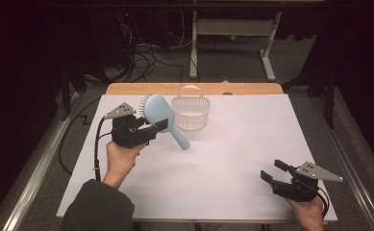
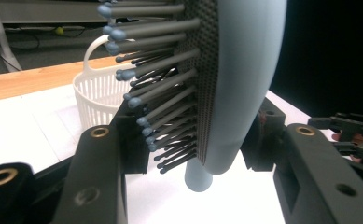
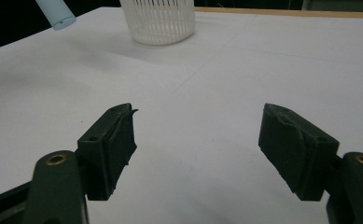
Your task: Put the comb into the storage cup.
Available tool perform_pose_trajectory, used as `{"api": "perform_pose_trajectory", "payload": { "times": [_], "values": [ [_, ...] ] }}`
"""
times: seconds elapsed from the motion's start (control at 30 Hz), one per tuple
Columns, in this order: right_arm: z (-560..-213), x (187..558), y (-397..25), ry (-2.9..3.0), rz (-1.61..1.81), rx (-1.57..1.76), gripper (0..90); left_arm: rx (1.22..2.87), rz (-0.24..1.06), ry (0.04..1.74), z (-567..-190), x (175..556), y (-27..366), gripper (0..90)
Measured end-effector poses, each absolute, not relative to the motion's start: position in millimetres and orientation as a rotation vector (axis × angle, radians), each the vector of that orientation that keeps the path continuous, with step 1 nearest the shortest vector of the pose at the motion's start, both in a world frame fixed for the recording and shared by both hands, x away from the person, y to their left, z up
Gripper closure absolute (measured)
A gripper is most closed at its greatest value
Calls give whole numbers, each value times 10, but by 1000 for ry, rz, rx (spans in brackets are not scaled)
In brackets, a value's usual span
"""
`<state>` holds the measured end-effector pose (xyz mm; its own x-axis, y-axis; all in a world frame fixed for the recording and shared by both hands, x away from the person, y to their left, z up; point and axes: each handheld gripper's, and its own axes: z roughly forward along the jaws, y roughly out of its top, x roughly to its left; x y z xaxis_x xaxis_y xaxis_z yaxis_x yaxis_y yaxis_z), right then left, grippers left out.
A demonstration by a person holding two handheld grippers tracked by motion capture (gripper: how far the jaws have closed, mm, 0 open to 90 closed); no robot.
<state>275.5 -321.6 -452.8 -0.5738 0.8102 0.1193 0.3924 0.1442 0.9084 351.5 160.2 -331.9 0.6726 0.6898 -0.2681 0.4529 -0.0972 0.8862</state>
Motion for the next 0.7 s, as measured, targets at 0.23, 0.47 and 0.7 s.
{"api": "perform_pose_trajectory", "payload": {
  "times": [0.23,0.47,0.7],
  "values": [
    [-4528,2754,-3217,2028,1415,1152,273,1746,263,942,-3295,3612,1571,504],
    [-4528,2752,-3220,2026,1414,1151,273,1749,275,953,-3262,3698,1544,504],
    [-4527,2754,-3220,2025,1421,1153,269,1763,287,951,-3192,3777,1498,504]
  ]
}}
